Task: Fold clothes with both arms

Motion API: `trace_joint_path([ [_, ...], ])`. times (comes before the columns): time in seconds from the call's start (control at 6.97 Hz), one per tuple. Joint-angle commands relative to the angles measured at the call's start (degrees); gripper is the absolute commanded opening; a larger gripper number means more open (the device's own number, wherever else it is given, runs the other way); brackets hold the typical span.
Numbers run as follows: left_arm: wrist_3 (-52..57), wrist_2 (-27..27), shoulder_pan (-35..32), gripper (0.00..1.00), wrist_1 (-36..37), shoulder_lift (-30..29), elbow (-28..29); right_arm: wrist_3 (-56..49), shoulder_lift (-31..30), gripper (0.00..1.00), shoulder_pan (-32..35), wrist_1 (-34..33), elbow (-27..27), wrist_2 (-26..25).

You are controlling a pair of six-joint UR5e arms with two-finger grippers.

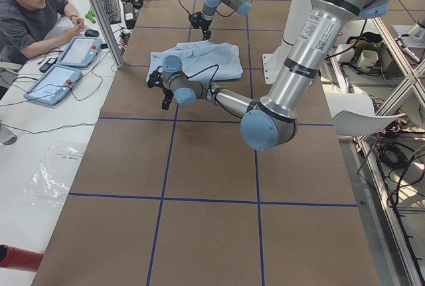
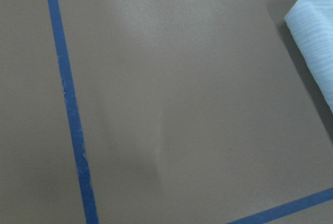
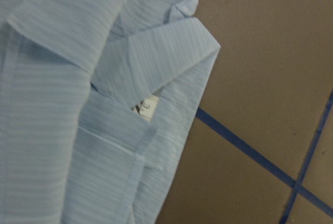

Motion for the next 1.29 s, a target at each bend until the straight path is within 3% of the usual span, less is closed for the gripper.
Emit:
trace_joint_path([
  [0.0,-0.12,-0.17,0.0,1.0,0.0,0.0,-0.25,4.36,11.09,1.0,-0.51,0.2,-11.87,-0.09],
  [0.29,-0.12,-0.25,0.0,1.0,0.09,0.0,-0.78,5.6,12.54,1.0,-1.04,8.68,-20.68,-0.7],
  [0.43,-0.29,-0.25,0.0,1.0,0.09,0.0,-0.78,5.34,13.32,1.0,-1.04,8.81,-22.28,-0.71],
  [1.15,-0.2,-0.17,0.0,1.0,0.09,0.0,-0.78,3.85,12.45,1.0,-1.04,7.76,-22.47,-2.37],
])
